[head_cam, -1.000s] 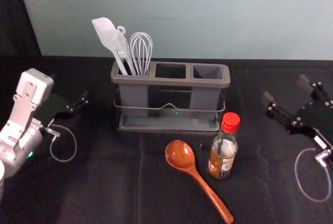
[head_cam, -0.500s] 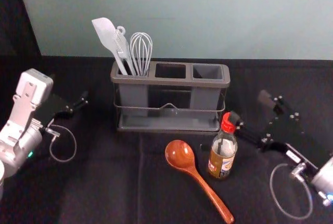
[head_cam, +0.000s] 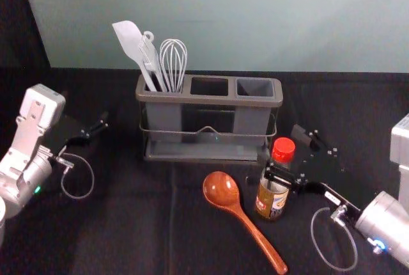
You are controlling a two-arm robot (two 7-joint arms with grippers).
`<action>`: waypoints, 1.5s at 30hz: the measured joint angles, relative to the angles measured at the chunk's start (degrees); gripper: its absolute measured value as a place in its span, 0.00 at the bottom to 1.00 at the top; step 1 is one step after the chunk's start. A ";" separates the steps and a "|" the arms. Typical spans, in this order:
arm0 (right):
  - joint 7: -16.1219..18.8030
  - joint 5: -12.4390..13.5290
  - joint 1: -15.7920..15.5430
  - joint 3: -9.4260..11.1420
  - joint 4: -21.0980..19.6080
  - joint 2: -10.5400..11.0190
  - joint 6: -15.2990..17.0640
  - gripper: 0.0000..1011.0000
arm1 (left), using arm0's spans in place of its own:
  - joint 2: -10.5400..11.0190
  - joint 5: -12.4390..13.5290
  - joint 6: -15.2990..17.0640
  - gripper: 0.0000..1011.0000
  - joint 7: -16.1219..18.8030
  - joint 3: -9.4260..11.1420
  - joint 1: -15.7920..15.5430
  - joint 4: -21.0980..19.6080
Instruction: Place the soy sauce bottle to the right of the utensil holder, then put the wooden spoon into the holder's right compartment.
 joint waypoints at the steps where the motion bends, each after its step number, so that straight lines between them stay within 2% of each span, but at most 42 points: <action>1: 0.10 -0.41 0.25 -0.11 0.42 -0.36 0.19 0.99 | 0.00 0.00 0.00 0.99 0.00 0.00 0.00 0.00; 14: 1.24 -3.62 1.04 0.15 1.86 -2.88 0.46 0.99 | 0.00 0.00 0.00 0.99 0.00 0.00 0.00 0.00; 21: 1.73 -5.05 0.75 0.69 1.85 -3.49 0.13 0.83 | 0.00 0.00 0.00 0.99 0.00 0.00 0.00 0.00; 22: 1.77 -5.20 0.71 0.77 1.87 -3.58 0.11 0.83 | 0.00 0.00 0.00 0.99 0.00 0.00 0.00 0.00; 24: 1.94 -5.46 0.56 1.00 1.98 -3.85 0.09 0.74 | 0.00 0.00 0.00 0.99 0.00 0.00 0.00 0.00; 25: 2.09 -5.57 0.53 1.08 2.02 -3.94 0.10 0.74 | 0.00 0.00 0.00 0.99 0.00 0.00 0.00 0.00; 27: 2.31 -5.79 0.38 1.37 2.15 -4.29 0.26 0.64 | 0.00 0.00 0.00 0.99 0.00 0.00 0.00 0.00; 31: 2.67 -6.03 0.11 1.91 2.19 -4.71 0.59 0.55 | 0.00 0.00 0.00 0.99 0.00 0.00 0.00 0.00; 34: 2.76 -6.11 -0.12 2.34 2.08 -4.90 0.74 0.42 | 0.00 0.00 0.00 0.99 0.00 0.00 0.00 0.00; 37: 3.11 -6.10 -0.64 3.19 1.29 -5.04 1.18 0.38 | 0.00 0.00 0.00 0.99 0.00 0.00 0.00 0.00; 45: 4.51 -5.25 -1.32 5.63 -2.11 -4.70 1.63 0.38 | 0.00 0.00 0.00 0.99 0.00 0.00 0.00 0.00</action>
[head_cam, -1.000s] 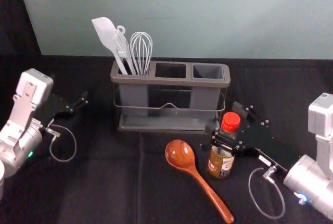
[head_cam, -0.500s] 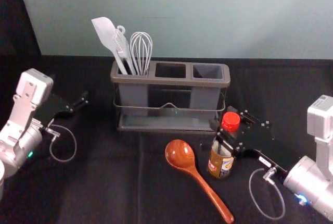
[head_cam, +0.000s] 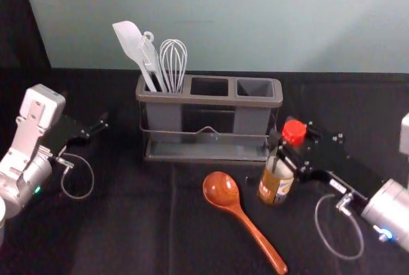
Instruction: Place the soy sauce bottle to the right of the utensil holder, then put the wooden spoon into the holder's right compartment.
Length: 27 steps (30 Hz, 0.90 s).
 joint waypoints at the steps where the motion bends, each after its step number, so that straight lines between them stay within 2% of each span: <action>1: 0.12 0.11 0.00 0.27 -0.40 0.10 0.05 0.38 | 0.00 0.00 0.00 0.99 0.00 0.00 0.00 0.00; 6: 0.78 0.44 0.20 1.80 -2.80 0.89 0.40 0.38 | 0.00 0.00 0.00 0.99 0.00 0.00 0.00 0.00; 14: 0.80 0.69 0.93 3.81 -3.32 1.52 0.98 0.38 | 0.00 0.00 0.00 0.99 0.00 0.00 0.00 0.00; 21: 0.51 1.11 1.74 6.06 -1.41 1.83 1.30 0.38 | 0.00 0.00 0.00 0.99 0.00 0.00 0.00 0.00; 27: -0.29 1.34 3.60 6.76 2.16 0.87 1.72 0.38 | 0.00 0.00 0.00 0.99 0.00 0.00 0.00 0.00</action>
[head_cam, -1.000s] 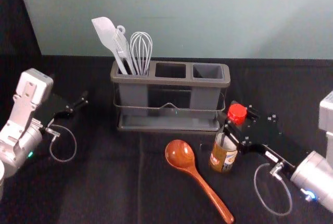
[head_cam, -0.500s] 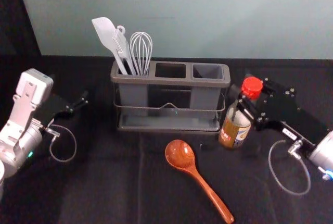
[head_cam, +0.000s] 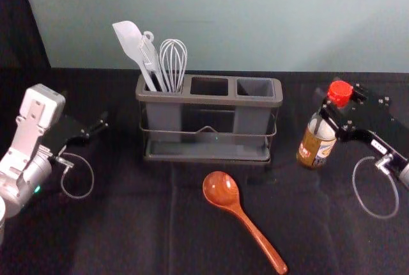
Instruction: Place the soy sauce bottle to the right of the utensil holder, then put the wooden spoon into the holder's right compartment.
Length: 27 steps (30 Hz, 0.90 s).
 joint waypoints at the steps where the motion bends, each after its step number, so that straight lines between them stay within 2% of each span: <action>1: -0.04 0.06 0.34 0.01 0.59 -0.19 0.02 0.38 | 0.00 0.00 0.00 0.99 0.00 0.00 0.00 0.00; 11: -0.02 0.95 4.86 -1.23 7.39 -3.10 0.15 0.38 | 0.00 0.00 0.00 0.99 0.00 0.00 0.00 0.00; 16: -0.14 0.70 8.22 -2.92 11.85 -5.11 0.35 0.38 | 0.01 0.00 0.00 0.99 0.00 0.00 0.00 0.00; 27: -0.82 0.13 11.28 -4.37 16.29 -7.52 0.45 0.38 | 0.00 0.00 0.00 0.99 0.00 0.00 0.00 0.00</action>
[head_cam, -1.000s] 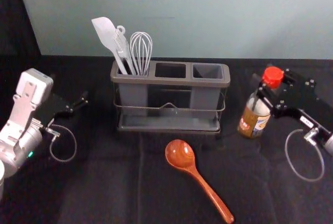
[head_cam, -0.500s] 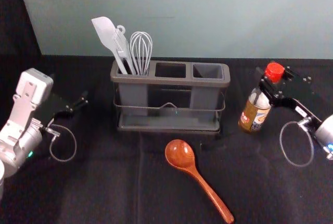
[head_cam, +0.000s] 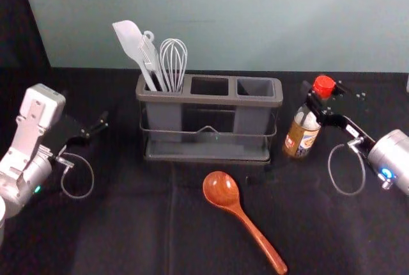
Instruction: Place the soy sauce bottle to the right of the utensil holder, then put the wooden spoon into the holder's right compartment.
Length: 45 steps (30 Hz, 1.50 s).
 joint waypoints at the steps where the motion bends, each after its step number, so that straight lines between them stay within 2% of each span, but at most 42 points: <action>1: -0.10 -0.13 0.15 -0.09 0.21 -0.12 -0.01 0.38 | 0.00 0.00 0.00 0.99 0.00 0.00 0.00 0.00; 16: -0.17 -1.89 3.26 -1.28 3.82 -1.68 -0.16 0.38 | 0.00 0.00 0.00 0.99 0.00 0.00 0.00 0.00; 34: 0.24 -2.36 4.41 -1.67 5.77 -2.69 -0.87 0.39 | 0.00 0.00 0.00 0.99 0.00 0.00 0.00 0.00; 36: 0.28 -2.35 4.42 -1.62 5.78 -2.74 -0.91 0.44 | 0.00 0.00 0.00 0.99 0.00 0.00 0.00 0.00; 37: 0.28 -2.32 4.42 -1.53 5.77 -2.79 -0.92 0.51 | 0.00 0.00 0.00 0.99 0.00 0.00 0.00 0.00; 45: 0.33 -1.65 4.04 -0.77 4.68 -2.69 -1.01 0.75 | 0.00 0.00 0.00 0.99 0.00 0.00 0.00 0.00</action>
